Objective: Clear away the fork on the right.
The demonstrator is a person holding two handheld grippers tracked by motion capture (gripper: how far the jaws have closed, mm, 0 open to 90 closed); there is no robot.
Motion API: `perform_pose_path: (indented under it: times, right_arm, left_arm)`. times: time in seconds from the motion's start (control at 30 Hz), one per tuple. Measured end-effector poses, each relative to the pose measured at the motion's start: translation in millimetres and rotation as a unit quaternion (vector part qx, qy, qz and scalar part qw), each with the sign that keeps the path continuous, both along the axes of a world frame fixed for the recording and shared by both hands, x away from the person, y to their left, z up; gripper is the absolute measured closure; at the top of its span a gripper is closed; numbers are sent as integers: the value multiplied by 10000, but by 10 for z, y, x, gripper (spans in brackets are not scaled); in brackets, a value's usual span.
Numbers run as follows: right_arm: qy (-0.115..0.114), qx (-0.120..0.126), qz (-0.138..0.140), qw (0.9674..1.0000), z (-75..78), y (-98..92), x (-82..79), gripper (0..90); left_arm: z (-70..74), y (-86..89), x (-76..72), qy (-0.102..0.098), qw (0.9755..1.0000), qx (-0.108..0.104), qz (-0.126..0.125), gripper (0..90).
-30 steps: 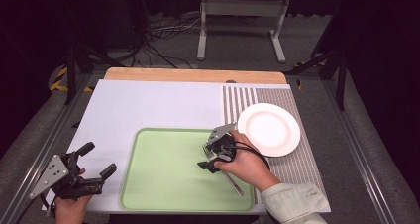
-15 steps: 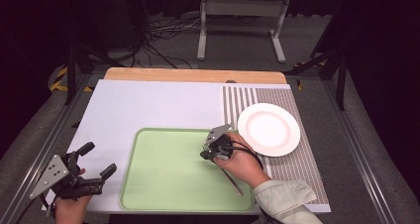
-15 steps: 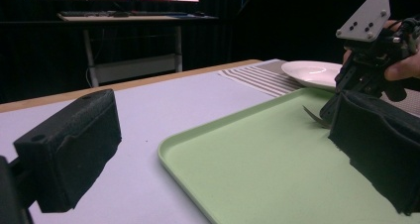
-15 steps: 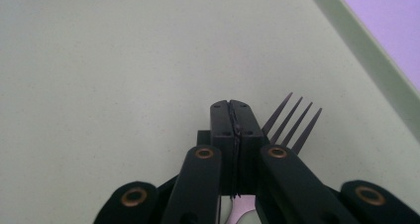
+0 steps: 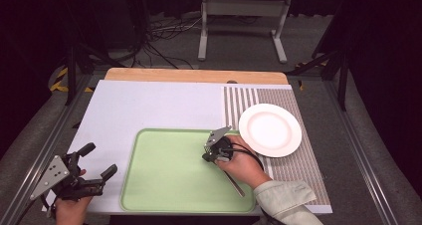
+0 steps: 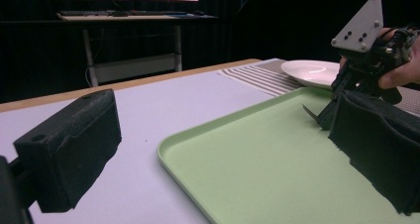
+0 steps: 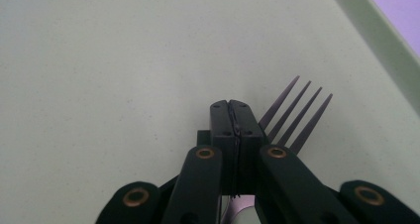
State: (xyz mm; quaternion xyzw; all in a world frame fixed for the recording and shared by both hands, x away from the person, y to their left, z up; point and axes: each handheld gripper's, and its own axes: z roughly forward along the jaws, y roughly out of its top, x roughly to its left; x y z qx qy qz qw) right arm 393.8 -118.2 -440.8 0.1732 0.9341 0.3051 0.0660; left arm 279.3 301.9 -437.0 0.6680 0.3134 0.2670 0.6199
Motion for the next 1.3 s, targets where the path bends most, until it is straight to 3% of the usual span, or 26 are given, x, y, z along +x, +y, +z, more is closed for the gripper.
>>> perform_pose_path:
  times: [1.3]
  right_arm:
    - [-109,-76,-749,9971,24,-454,187,900]
  left_arm:
    - [-5,-10,5,24,10000,13,-20,3]
